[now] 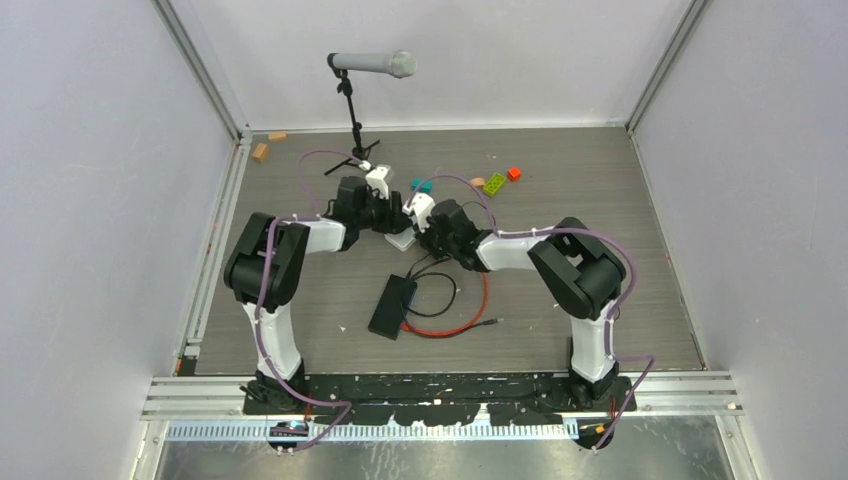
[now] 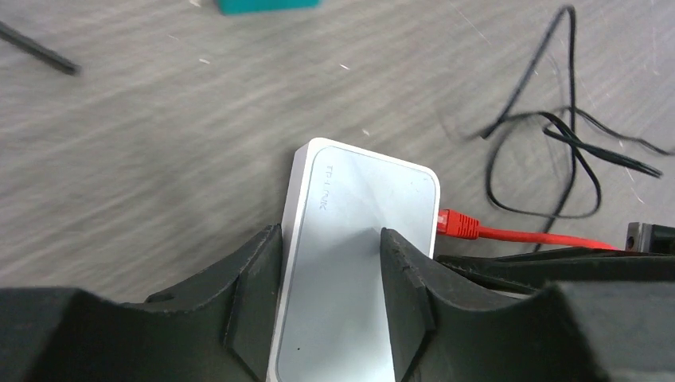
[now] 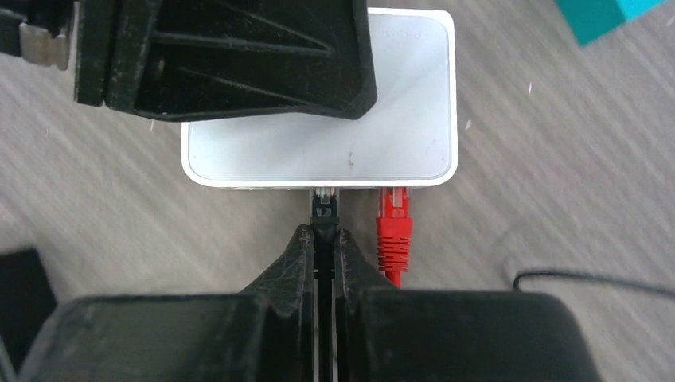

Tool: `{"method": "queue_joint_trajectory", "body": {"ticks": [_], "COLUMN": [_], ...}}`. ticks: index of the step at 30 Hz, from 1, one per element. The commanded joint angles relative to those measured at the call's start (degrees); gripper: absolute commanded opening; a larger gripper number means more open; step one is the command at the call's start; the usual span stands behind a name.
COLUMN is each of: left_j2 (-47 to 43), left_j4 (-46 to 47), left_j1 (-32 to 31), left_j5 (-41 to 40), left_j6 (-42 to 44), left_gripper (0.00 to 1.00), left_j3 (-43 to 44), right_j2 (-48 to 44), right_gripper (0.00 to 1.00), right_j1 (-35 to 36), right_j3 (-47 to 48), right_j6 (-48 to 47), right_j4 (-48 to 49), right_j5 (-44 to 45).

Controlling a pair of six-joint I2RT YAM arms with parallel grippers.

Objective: Insert the plug into the switch port
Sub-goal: Insert the connector into the switch port, then pick up the connector from the center of the board.

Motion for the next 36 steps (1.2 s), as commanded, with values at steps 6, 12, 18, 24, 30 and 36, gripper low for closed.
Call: {"method": "queue_joint_trajectory", "body": {"ticks": [6, 12, 18, 24, 30, 36], "left_j2": [-6.81, -13.96, -22.5, -32.64, -46.13, -62.8], "left_j4": [-8.03, -12.21, -20.13, -27.59, -33.87, -41.94], "left_j1": [-7.35, -4.95, -4.64, -4.64, -4.64, -4.64], "left_j5": [5.95, -7.61, -16.53, -19.59, -16.77, -19.88], "left_j6": [-2.38, -3.32, -2.37, -5.82, -10.95, -15.42], "left_gripper": [0.61, 0.78, 0.84, 0.86, 0.86, 0.86], "left_j3": [-1.27, 0.79, 3.96, -0.02, -9.47, -16.33], "right_j2": [-10.8, -14.66, -21.25, -32.78, -38.93, -32.22], "right_gripper": [0.06, 0.42, 0.57, 0.6, 0.61, 0.64], "right_j1": [1.55, 0.67, 0.23, 0.23, 0.76, 3.24], "right_j3": [-4.66, -3.27, -2.26, -6.52, -6.99, 1.52], "right_j6": [-0.77, 1.54, 5.58, 6.63, -6.38, -16.29], "right_j4": [-1.7, -10.58, -16.17, -21.92, -30.41, -41.41], "right_j5": [1.32, 0.97, 3.22, 1.27, -20.12, -25.75]}}
